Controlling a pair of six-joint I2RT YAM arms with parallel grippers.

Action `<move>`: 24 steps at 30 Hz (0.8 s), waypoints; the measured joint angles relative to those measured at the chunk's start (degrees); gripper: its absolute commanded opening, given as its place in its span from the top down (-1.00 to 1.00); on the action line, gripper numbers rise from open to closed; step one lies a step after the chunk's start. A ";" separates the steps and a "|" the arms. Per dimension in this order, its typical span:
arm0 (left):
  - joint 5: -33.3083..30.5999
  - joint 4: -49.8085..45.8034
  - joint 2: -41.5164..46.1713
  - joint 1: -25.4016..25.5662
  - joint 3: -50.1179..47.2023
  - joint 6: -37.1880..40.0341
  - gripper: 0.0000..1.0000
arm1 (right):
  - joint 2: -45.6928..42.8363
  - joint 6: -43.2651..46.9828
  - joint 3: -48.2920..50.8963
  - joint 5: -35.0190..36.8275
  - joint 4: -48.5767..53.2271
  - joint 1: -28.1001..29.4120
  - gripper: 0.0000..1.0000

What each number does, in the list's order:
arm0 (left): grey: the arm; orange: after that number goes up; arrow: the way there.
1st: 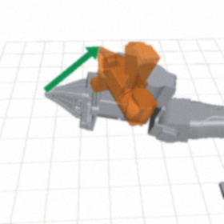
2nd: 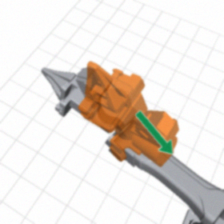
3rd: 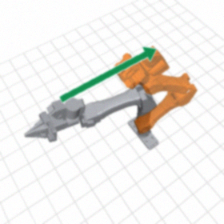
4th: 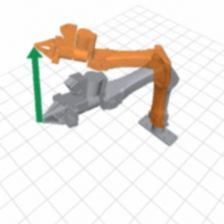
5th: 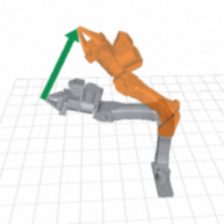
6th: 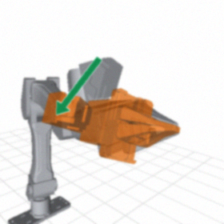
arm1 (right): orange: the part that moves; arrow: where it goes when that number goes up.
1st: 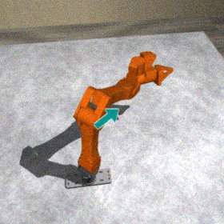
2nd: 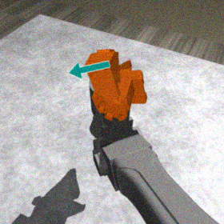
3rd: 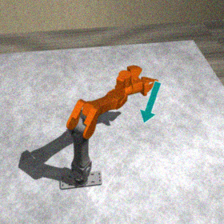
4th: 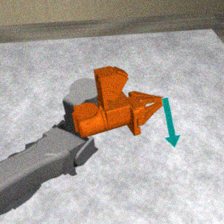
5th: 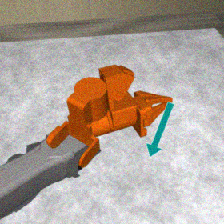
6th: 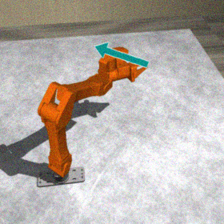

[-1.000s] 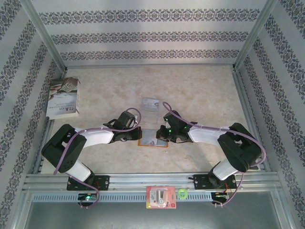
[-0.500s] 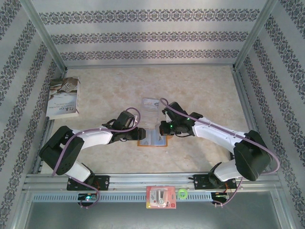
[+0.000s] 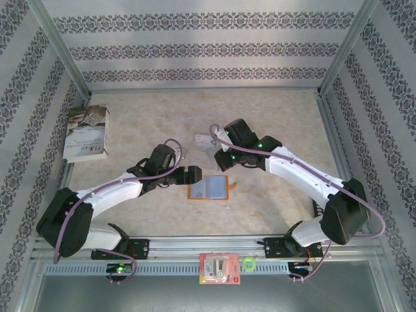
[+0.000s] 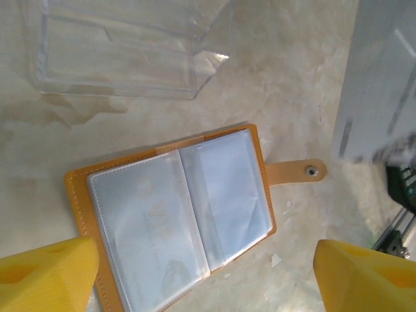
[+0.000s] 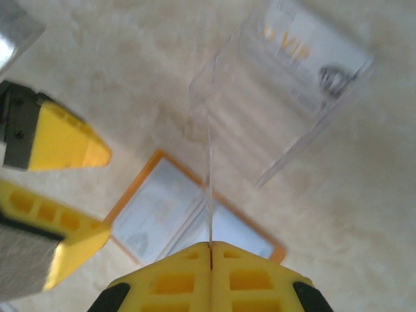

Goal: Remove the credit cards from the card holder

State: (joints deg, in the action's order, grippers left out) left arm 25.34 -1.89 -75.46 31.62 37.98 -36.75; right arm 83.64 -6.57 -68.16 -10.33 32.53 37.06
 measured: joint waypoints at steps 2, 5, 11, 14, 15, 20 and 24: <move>0.09 -1.60 2.21 -1.01 -0.02 0.02 -0.99 | 1.92 3.30 -3.13 -0.02 0.46 -0.83 1.00; 0.11 -4.26 6.25 -2.89 -0.09 0.11 -0.99 | 6.19 8.61 -9.16 -0.24 2.34 -2.10 1.00; 0.04 -9.35 12.85 -6.75 -0.48 0.33 -0.99 | 15.39 17.68 -23.02 -1.68 7.43 -3.91 1.00; -0.20 -11.87 14.45 -7.98 -0.98 0.46 -0.99 | 20.11 22.03 -30.36 -2.82 10.62 -4.48 1.00; -0.22 -12.57 14.75 -8.31 -1.11 0.52 -0.99 | 21.97 23.41 -33.14 -3.10 11.85 -4.74 1.00; -0.50 -15.56 15.23 -9.68 -1.27 1.03 -0.99 | 30.53 29.57 -44.35 -4.28 17.07 -5.88 1.00; -0.79 -17.22 15.23 -10.56 -1.27 1.84 -0.99 | 36.17 33.51 -50.05 -4.96 21.29 -6.99 1.00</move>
State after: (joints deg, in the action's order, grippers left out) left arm 24.56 -19.11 -60.23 21.06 36.71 -34.92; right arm 119.81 26.94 -118.21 -15.29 53.82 30.06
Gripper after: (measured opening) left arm 0.997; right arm 0.049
